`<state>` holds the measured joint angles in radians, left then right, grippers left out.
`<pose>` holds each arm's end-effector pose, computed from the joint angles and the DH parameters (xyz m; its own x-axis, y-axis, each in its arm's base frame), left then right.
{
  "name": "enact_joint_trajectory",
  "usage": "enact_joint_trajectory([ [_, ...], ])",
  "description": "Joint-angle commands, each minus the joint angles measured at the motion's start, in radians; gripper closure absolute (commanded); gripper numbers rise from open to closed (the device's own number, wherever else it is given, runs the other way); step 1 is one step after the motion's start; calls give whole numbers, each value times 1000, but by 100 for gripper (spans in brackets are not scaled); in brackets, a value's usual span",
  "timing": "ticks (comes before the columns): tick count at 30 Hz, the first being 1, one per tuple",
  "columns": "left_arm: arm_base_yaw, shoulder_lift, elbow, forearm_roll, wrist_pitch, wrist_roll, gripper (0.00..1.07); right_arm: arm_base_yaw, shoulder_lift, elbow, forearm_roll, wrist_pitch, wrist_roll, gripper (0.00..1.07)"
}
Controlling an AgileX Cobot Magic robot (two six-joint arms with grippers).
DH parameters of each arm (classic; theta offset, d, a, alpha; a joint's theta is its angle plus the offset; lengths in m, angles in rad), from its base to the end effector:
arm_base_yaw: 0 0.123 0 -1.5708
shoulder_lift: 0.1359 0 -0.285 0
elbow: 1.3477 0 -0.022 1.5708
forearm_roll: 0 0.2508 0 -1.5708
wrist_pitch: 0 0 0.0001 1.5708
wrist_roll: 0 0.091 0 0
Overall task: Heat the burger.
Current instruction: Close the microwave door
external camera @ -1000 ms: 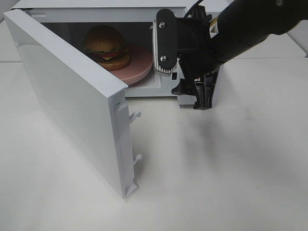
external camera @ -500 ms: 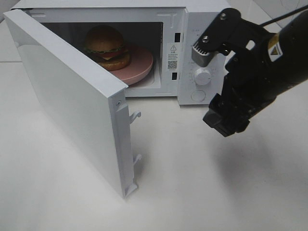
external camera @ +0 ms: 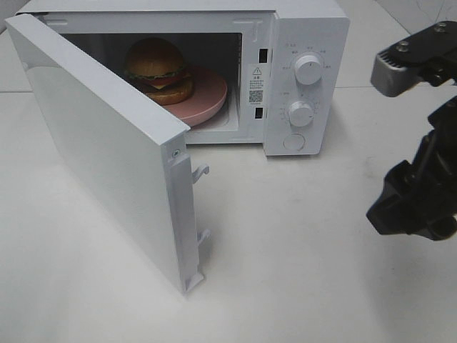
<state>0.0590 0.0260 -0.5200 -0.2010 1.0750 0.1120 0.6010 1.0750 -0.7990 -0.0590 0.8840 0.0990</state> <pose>-0.0036 -0.0162 0.2832 -0.4641 -0.0123 -0.8857 0.1042 0.9922 -0.0683 0.1619 0.1060 0.2844 -0.7565 -0.4442 -0.4800 -0.5013 0.8652 -0.0105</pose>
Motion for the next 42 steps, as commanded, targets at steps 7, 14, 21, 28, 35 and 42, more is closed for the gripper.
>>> enact_joint_trajectory([
  [7,5,-2,4,-3,-2,3,9,-3,-166,5,11,173,33,34],
  [14,5,-2,4,-3,-2,3,9,-3,-276,26,-4,210,44,34],
  [21,5,-2,4,-3,-2,3,9,-62,-442,106,-9,214,55,34],
  [28,5,-2,4,-3,-2,3,9,-253,-567,164,-10,201,44,34],
  [35,5,-2,4,-3,-2,3,9,-370,-704,228,-3,176,45,34],
  [42,5,-2,4,-3,-2,3,9,-470,-921,269,19,164,45,34],
])
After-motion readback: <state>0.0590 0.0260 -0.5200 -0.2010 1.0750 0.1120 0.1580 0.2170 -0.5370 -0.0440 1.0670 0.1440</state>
